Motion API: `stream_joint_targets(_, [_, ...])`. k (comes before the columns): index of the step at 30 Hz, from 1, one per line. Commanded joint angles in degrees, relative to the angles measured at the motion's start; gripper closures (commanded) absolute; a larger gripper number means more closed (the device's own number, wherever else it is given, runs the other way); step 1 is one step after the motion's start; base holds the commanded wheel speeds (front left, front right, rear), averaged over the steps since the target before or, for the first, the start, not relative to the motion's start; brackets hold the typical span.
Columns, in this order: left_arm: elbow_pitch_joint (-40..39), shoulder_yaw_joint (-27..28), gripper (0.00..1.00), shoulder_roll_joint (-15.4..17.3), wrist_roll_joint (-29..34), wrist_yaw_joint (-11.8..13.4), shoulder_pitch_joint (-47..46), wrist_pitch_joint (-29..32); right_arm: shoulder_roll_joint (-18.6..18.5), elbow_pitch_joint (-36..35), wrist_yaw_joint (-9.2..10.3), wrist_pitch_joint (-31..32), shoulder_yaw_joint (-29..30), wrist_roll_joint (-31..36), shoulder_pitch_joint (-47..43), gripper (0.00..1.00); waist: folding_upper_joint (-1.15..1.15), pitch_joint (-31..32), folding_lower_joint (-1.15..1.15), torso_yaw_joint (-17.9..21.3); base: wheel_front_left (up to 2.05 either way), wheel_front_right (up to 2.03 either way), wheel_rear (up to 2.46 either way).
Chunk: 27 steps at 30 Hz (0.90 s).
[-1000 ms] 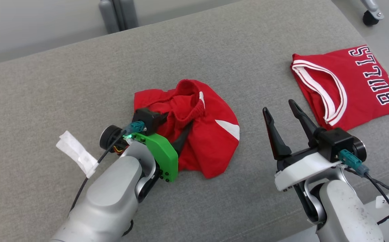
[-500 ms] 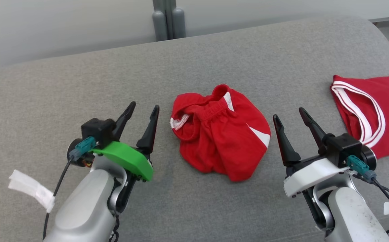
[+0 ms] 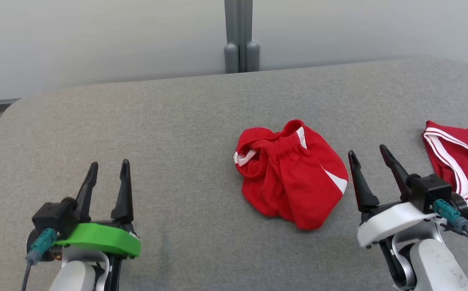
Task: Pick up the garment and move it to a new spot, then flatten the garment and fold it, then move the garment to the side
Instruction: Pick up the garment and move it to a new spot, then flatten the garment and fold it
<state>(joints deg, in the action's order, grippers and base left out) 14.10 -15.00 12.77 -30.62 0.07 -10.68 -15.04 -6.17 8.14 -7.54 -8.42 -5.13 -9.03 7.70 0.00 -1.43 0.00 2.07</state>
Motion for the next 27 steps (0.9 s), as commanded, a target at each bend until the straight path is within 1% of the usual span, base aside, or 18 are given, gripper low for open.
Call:
stream_joint_targets(1, [-0.52,1.20,0.00,-0.46,0.82,0.11,1.93,-0.14,0.13,0.11,0.11,-0.41,0.65,0.29,-0.88,0.00,0.00,1.07,0.00,-0.91,0.00,0.00,0.00])
stream_joint_targets(6, [-1.92,5.32,0.00,-1.87,2.22,-0.49,5.81,-0.14,0.38,0.53,0.10,-0.72,2.31,0.51,-1.90,0.00,0.00,1.63,0.00,-1.23,0.00,0.00,0.00])
stream_joint_targets(10, [-1.03,6.44,0.00,-2.25,3.40,-0.99,7.68,-0.14,0.71,0.81,0.10,-0.72,3.13,0.59,-2.50,0.00,0.00,1.84,0.00,-1.11,0.00,0.00,0.00])
stream_joint_targets(18, [0.84,7.07,0.00,-2.67,4.09,-1.68,8.67,-0.13,1.28,1.22,0.10,-0.05,3.54,0.79,-3.12,0.00,0.00,1.96,0.00,-0.54,0.00,0.00,0.00])
stream_joint_targets(27, [0.93,7.60,0.00,-3.21,4.81,-2.17,7.60,-0.14,1.49,0.77,0.10,0.01,3.81,0.93,-3.02,0.00,0.00,1.67,0.00,-0.24,0.00,0.00,0.00])
